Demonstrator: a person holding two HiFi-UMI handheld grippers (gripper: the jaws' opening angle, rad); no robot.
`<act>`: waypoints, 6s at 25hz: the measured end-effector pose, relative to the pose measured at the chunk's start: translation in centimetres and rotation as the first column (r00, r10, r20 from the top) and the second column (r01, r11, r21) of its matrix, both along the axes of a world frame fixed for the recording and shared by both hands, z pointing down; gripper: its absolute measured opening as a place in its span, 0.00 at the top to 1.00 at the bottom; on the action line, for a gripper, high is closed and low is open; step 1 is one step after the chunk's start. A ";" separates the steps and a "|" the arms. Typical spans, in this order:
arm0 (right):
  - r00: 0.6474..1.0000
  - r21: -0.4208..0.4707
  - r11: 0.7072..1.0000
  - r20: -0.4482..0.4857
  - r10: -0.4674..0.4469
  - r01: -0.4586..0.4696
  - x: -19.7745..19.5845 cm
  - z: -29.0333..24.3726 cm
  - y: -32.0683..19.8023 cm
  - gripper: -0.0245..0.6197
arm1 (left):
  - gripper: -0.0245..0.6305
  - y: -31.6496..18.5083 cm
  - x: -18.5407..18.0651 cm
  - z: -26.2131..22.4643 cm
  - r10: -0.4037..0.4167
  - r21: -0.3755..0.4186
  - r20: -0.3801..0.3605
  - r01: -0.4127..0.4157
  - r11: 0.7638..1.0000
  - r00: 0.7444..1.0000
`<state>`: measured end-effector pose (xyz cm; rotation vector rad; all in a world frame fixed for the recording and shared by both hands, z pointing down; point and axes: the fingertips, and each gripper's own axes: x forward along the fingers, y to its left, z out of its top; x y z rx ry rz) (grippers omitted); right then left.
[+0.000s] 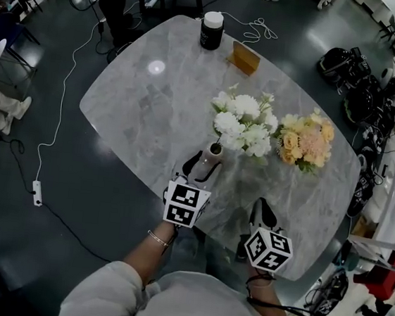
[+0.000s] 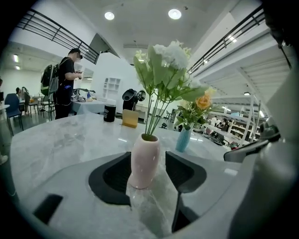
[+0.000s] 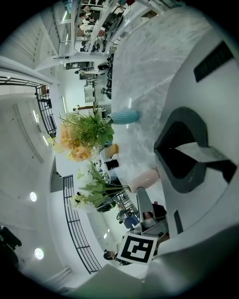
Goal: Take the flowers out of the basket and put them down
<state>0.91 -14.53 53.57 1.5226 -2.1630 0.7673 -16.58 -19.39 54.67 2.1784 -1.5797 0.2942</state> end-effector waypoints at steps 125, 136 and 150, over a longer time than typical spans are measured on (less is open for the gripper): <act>0.874 0.324 0.863 0.168 -0.456 0.388 -15.0 -18.5 -9.1 0.94 | 0.66 0.4 -0.1 -6.1 0.044 0.090 0.035 -0.047 0.995 0.998; 0.872 0.263 0.878 0.187 -0.453 0.400 -12.2 -17.4 -6.3 0.94 | 0.93 2.6 0.8 -6.9 -0.020 0.083 0.027 0.018 0.996 0.999; 0.899 0.278 0.898 0.182 -0.397 0.341 -8.0 -19.0 -4.9 0.94 | 0.95 2.1 5.1 -8.5 0.068 0.115 0.039 -0.072 0.991 0.997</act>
